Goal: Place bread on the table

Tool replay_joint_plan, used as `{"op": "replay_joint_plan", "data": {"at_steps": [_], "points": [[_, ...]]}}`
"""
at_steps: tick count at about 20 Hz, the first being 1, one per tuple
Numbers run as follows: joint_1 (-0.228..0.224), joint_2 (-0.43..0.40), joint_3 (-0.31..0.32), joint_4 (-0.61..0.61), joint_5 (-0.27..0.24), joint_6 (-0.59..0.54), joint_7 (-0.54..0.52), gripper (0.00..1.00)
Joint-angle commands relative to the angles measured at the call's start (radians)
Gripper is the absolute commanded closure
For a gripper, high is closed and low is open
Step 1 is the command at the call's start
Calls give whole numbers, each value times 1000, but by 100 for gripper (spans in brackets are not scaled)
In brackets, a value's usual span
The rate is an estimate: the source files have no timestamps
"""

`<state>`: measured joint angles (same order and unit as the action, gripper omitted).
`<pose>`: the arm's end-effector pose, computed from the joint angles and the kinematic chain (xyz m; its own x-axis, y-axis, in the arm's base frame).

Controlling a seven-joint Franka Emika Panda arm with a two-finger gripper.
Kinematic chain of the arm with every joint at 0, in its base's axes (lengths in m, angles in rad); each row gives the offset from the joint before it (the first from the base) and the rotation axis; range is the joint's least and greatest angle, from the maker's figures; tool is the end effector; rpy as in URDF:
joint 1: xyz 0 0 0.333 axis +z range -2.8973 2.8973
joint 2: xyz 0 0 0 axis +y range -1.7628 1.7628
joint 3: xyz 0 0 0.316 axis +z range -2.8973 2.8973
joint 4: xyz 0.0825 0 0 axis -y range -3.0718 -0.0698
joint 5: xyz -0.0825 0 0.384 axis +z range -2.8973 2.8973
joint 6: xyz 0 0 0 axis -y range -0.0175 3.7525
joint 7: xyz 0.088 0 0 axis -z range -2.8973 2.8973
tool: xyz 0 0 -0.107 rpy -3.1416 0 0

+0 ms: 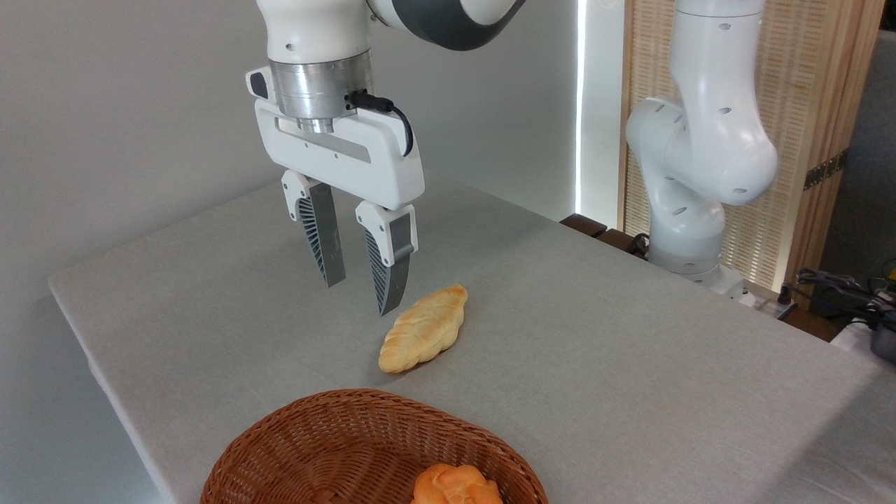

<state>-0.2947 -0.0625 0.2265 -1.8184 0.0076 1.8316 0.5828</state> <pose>0.5504 -0.0340 0.5630 0.7921 -0.6069 0.0654 -0.6060 -0.7947 -0.0353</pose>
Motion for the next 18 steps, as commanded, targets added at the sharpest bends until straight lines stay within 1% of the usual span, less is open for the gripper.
{"op": "replay_joint_plan", "data": {"at_steps": [1,10,13,18], "points": [[-6,7,13,21,8,-20,6,0],[-6,7,17,22,5,-20,9,0],[-6,6,31,22,2,-18,11,0],[-7,7,30,22,3,-18,9,0]]}}
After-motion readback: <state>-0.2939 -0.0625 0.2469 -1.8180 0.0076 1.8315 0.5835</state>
